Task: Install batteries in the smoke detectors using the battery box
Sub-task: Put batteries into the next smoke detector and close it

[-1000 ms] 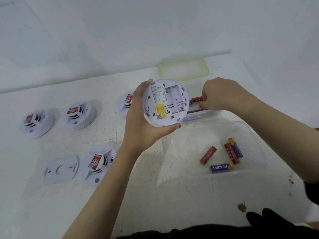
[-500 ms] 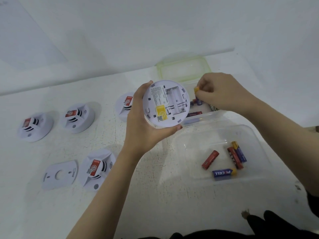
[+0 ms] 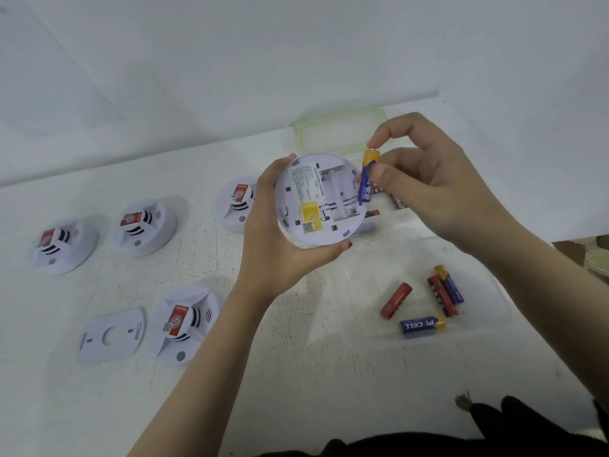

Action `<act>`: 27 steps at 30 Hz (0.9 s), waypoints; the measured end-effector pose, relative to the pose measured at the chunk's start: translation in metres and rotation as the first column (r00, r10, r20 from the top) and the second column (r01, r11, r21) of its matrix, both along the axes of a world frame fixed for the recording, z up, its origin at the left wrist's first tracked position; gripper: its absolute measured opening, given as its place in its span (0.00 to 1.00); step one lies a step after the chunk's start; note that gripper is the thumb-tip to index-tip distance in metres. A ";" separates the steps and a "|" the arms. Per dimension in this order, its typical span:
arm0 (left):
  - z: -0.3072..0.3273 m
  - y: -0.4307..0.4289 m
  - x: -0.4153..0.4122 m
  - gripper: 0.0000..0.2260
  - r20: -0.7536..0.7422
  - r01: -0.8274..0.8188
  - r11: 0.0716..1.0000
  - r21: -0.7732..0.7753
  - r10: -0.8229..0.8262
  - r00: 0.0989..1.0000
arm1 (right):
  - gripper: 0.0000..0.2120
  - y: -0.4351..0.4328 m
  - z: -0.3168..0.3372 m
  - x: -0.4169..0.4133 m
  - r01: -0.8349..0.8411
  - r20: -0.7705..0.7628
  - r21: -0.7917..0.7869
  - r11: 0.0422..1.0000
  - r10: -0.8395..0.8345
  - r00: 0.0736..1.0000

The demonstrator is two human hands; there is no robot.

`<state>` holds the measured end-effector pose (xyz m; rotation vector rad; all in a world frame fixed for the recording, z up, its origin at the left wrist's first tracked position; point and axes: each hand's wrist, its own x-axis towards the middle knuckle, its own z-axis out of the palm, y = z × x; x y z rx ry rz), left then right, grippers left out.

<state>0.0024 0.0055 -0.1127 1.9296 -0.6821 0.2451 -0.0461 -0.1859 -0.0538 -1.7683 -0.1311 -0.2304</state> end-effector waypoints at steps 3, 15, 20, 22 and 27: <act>0.002 -0.001 -0.005 0.42 -0.005 0.010 1.000 -0.013 -0.010 1.000 | 0.09 0.004 -0.003 -0.003 0.054 0.136 -0.105 0.993 -0.040 0.990; 0.002 -0.006 -0.020 0.42 0.024 0.020 0.995 -0.094 -0.018 1.000 | 0.14 0.012 -0.014 -0.008 0.033 0.183 -0.371 0.928 0.038 0.982; 0.006 -0.008 -0.031 0.37 0.101 -0.046 0.997 -0.065 0.052 0.994 | 0.10 0.014 -0.018 -0.014 0.033 0.214 -0.316 0.948 0.038 0.976; 0.006 -0.008 -0.033 0.37 0.118 -0.062 0.995 -0.075 0.071 0.991 | 0.10 0.014 -0.020 -0.016 0.054 0.258 -0.337 0.940 0.037 0.966; 0.009 -0.009 -0.033 0.39 0.216 -0.120 0.991 -0.066 0.132 0.967 | 0.14 0.018 -0.021 -0.019 0.172 0.412 -0.383 0.907 0.002 0.911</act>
